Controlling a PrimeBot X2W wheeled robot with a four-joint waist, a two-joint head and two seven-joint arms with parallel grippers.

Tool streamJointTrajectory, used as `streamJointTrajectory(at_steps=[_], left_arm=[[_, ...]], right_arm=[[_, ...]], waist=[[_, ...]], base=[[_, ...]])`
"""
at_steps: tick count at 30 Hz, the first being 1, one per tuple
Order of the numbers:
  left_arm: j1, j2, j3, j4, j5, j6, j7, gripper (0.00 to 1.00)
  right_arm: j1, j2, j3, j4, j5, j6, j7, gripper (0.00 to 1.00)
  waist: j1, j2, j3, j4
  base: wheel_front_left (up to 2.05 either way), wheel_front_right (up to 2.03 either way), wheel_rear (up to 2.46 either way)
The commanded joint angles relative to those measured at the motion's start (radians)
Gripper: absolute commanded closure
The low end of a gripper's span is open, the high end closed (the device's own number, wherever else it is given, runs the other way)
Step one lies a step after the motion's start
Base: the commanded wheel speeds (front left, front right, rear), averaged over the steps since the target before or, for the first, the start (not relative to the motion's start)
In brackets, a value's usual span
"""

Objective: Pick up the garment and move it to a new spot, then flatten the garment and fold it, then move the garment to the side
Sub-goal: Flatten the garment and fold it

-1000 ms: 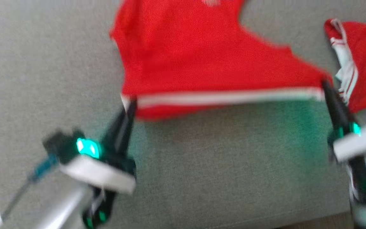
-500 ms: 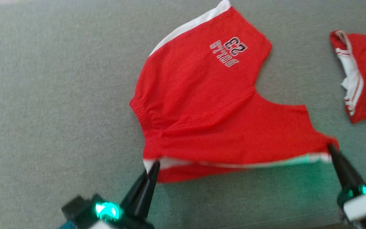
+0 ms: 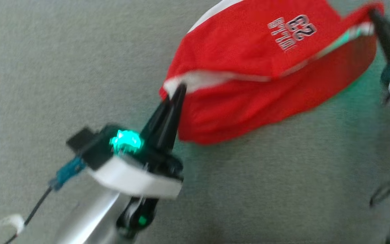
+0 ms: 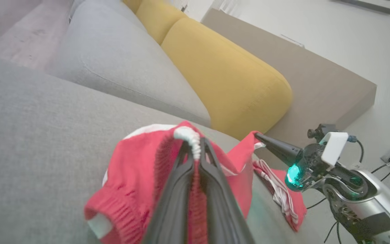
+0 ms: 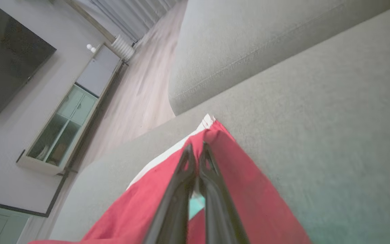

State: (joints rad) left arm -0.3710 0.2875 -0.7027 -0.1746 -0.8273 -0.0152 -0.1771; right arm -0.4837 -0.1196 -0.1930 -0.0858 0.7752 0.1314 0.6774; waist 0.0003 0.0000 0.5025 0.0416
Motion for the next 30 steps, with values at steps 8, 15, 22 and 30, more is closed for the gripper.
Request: streamJointTrajectory(at_steps=[8, 15, 22, 30], left_arm=[[-0.138, -0.083, 0.063, 0.117, 0.032, 0.049, -0.022, 1.00], [-0.147, -0.128, 0.054, 0.190, 0.024, 0.035, -0.042, 1.00], [-0.151, -0.157, 0.062, 0.237, 0.040, 0.040, -0.064, 1.00], [-0.124, -0.171, 0.070, 0.282, 0.061, 0.066, -0.075, 0.00]], right_arm=[[-0.283, -0.044, 0.001, 0.194, -0.105, -0.001, 0.063, 1.00], [-0.345, -0.072, 0.027, 0.294, -0.150, -0.001, 0.052, 1.00], [-0.372, -0.096, 0.074, 0.360, -0.153, -0.001, -0.007, 1.00], [-0.359, -0.120, 0.138, 0.404, -0.135, -0.001, -0.075, 0.00]], waist=[[-0.0003, 0.0000, 0.088, 0.117], [-0.0003, 0.0000, 0.086, 0.149], [-0.0003, 0.0000, 0.087, 0.163], [-0.0003, 0.0000, 0.049, 0.154]], base=[[0.00, 0.00, 0.00], [0.00, 0.00, 0.00], [0.00, 0.00, 0.00], [0.00, 0.00, 0.00]])
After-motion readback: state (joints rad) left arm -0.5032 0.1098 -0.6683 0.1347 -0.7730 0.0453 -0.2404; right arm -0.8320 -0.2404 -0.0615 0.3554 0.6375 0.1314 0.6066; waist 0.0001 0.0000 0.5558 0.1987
